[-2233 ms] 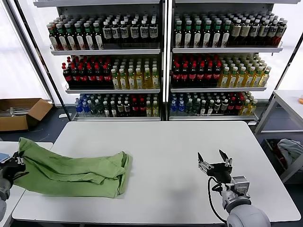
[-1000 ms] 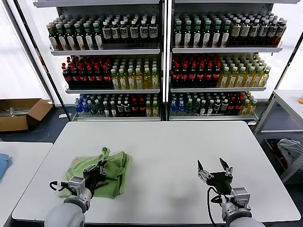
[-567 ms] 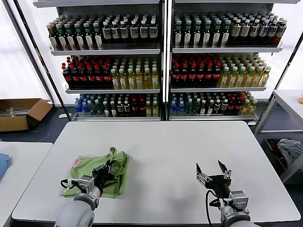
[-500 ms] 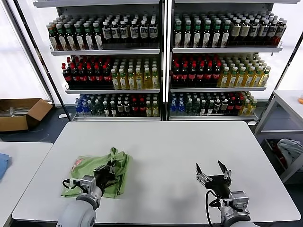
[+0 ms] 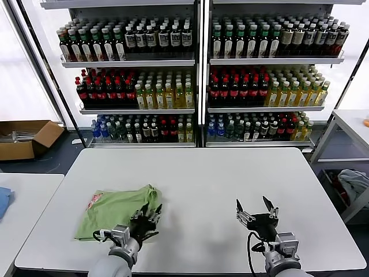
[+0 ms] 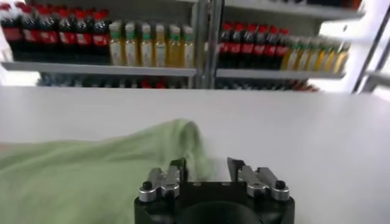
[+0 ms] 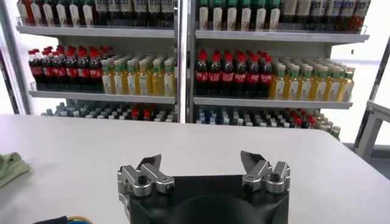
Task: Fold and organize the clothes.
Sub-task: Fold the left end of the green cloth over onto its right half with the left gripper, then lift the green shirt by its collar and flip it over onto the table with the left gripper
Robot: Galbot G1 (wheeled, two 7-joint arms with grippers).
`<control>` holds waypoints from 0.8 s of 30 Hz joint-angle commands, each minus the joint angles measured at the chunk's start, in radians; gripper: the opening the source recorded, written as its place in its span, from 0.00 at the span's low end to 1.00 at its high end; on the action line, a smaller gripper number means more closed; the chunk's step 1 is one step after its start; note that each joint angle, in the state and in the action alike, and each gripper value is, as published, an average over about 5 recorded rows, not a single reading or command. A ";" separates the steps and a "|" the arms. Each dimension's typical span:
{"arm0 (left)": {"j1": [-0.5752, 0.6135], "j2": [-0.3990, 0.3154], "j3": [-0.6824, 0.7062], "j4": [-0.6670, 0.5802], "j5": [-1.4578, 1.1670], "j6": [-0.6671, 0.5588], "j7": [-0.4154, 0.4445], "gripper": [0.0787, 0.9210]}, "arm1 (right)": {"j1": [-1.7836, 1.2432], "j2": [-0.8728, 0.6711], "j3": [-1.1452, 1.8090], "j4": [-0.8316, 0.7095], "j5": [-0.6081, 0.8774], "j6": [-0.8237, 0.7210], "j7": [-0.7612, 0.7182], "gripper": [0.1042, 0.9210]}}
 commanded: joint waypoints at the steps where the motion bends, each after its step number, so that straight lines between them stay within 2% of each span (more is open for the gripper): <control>1: 0.036 -0.044 0.008 -0.285 -0.513 -0.015 -0.085 0.56 | 0.019 0.000 -0.011 -0.022 -0.001 0.002 0.000 0.88; 5: 0.011 -0.007 -0.125 -0.277 -0.493 -0.029 -0.140 0.70 | 0.034 -0.005 -0.021 -0.035 0.002 0.005 0.000 0.88; 10: 0.008 0.111 -0.274 -0.193 -0.202 -0.014 -0.129 0.85 | 0.060 -0.020 -0.031 -0.046 0.012 0.001 -0.001 0.88; 16: 0.024 0.204 -0.396 -0.036 0.022 -0.002 -0.073 0.88 | 0.086 -0.043 -0.033 -0.062 0.030 0.002 0.007 0.88; 24: 0.025 0.199 -0.413 0.080 0.051 -0.011 -0.049 0.88 | 0.096 -0.050 -0.028 -0.059 0.041 -0.001 0.025 0.88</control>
